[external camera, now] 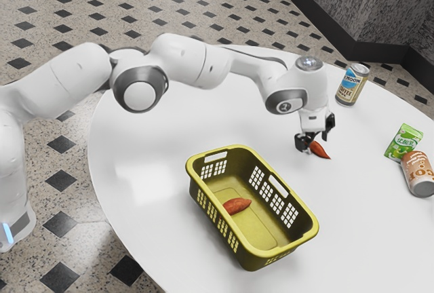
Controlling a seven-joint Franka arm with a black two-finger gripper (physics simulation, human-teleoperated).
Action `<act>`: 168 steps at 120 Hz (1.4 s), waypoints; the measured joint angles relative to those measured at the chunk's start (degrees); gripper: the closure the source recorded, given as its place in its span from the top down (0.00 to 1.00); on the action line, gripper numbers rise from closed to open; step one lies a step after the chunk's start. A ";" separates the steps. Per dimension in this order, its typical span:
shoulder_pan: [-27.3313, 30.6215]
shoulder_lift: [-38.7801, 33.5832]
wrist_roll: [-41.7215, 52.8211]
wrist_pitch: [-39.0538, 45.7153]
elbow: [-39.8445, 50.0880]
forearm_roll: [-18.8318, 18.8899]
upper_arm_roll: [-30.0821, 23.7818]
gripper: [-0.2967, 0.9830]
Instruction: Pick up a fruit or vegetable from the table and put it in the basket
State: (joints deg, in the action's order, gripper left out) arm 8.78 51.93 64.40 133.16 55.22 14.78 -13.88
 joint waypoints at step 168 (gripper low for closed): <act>-0.95 -2.99 0.40 -2.20 0.03 0.07 -0.43 0.36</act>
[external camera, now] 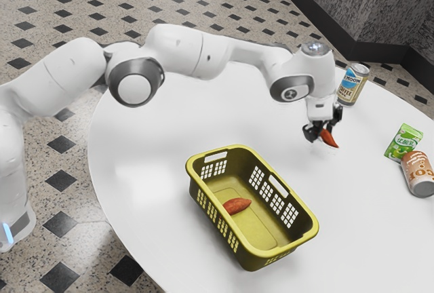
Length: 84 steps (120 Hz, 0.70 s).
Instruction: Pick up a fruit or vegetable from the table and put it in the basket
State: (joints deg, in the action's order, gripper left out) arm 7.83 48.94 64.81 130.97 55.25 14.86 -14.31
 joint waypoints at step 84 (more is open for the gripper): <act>-2.89 -53.67 0.06 -14.99 40.31 -8.87 0.99 0.36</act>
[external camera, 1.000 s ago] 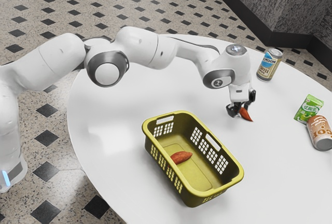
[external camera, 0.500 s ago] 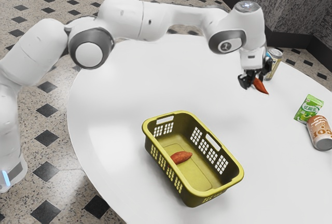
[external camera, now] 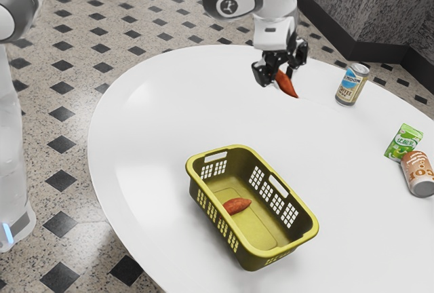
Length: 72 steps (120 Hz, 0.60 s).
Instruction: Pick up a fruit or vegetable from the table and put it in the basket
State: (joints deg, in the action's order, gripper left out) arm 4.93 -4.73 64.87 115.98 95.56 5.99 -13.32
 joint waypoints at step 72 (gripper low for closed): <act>-12.27 -22.48 -4.08 -2.57 26.36 -1.67 0.58 0.36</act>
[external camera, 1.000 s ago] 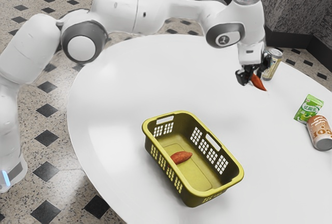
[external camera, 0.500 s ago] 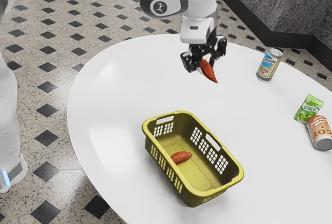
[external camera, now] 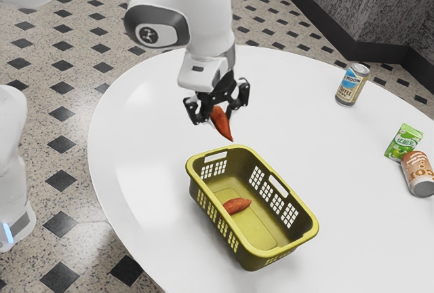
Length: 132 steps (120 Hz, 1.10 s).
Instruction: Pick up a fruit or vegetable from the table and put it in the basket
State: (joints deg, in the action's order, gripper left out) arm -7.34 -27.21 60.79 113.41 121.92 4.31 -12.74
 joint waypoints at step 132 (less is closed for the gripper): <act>-3.26 15.09 -5.57 -0.08 -8.65 3.26 -5.86 0.65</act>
State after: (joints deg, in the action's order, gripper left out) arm -10.60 -12.12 55.22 113.33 113.27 7.57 -18.60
